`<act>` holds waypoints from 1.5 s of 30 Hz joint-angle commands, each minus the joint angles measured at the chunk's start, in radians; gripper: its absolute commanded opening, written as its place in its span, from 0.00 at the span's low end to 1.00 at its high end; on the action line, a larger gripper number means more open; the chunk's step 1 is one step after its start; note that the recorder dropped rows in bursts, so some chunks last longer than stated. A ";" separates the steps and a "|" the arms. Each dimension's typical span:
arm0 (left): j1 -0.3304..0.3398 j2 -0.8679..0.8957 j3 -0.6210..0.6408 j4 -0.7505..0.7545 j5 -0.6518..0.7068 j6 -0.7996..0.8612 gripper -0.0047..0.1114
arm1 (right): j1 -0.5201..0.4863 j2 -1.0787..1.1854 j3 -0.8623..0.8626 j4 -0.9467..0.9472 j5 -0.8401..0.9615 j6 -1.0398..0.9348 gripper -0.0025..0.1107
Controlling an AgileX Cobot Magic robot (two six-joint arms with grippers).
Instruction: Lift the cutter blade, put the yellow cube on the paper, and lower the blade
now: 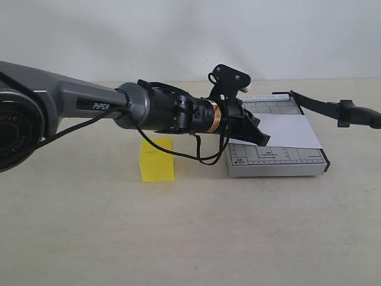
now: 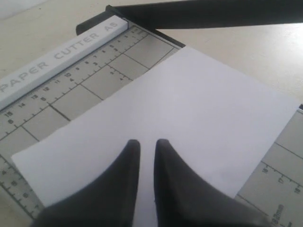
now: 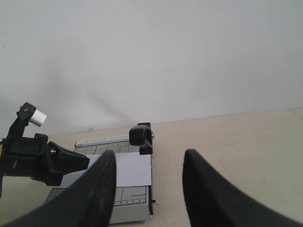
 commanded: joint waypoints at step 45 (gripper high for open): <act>-0.040 -0.137 0.068 0.085 0.237 -0.042 0.15 | 0.000 -0.005 0.005 -0.007 -0.003 -0.001 0.40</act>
